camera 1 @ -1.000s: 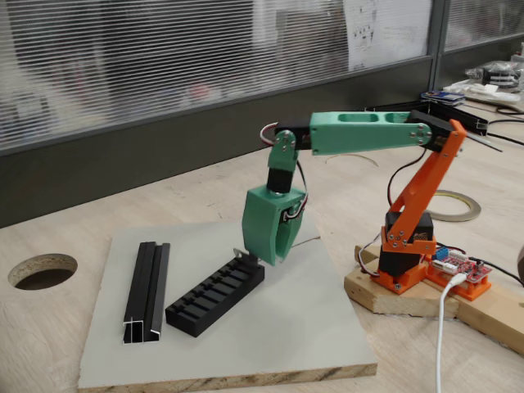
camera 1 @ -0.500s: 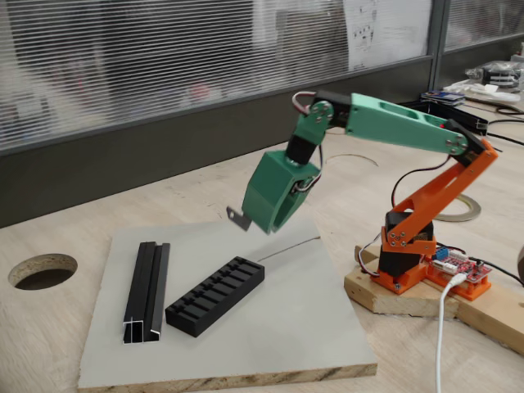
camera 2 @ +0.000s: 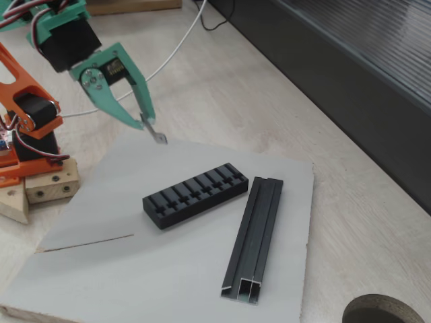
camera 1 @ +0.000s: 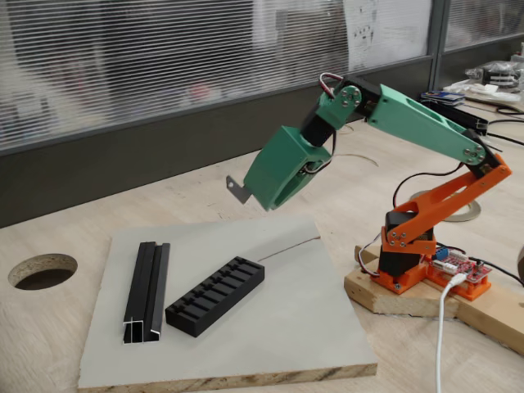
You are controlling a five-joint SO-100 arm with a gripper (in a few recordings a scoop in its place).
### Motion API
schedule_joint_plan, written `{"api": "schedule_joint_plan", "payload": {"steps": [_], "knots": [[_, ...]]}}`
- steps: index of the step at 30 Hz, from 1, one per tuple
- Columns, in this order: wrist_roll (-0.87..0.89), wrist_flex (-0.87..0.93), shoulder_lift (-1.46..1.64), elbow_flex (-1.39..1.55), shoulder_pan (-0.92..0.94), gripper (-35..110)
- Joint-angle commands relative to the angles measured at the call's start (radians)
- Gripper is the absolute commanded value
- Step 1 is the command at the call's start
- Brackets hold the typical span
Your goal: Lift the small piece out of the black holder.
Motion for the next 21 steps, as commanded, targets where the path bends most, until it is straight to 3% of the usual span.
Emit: {"api": "schedule_joint_plan", "payload": {"steps": [1, 21], "knots": [[0.008, -0.003, 0.086, -0.114, -0.011, 7], [0.008, -0.002, 0.086, -0.147, -0.011, 8]]}}
